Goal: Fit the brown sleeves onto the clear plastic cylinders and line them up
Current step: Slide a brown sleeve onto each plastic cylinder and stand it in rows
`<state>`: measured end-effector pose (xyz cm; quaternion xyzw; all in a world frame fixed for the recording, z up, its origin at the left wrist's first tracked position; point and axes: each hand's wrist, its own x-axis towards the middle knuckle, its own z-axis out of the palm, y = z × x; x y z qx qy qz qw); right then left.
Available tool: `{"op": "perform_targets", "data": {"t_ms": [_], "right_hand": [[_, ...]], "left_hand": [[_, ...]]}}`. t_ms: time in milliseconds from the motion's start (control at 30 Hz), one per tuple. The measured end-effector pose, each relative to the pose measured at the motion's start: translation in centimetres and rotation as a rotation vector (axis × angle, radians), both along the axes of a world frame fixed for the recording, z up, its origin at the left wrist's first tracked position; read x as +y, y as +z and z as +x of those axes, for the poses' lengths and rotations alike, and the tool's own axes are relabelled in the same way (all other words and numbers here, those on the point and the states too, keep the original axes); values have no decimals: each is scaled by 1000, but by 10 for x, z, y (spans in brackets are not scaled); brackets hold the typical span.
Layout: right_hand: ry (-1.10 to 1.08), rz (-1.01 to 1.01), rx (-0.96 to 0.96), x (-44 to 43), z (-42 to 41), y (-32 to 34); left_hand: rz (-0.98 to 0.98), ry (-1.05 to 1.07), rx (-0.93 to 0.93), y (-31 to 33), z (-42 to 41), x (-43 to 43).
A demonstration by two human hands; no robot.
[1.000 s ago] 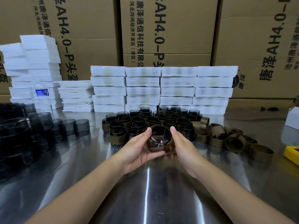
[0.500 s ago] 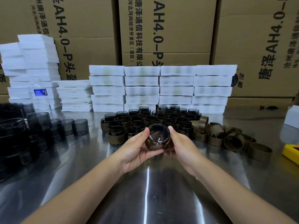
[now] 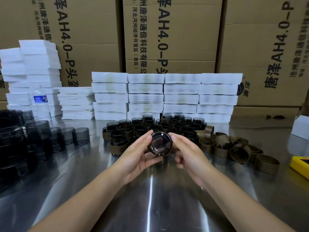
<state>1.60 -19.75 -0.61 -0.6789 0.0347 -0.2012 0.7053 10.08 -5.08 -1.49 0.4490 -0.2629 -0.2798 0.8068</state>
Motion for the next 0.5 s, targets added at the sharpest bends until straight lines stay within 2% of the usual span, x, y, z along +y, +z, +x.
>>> {"op": "perform_targets", "data": {"t_ms": [167,367,500], "right_hand": [[125,138,2,1,-2,1],[184,43,42,3,-4,-1],[68,12,72,2,-5,2]], "left_hand": [[48,47,-44,-1,3,3],[147,58,-112,-3,1,3],[186,74,-155,-3,3,5]]}}
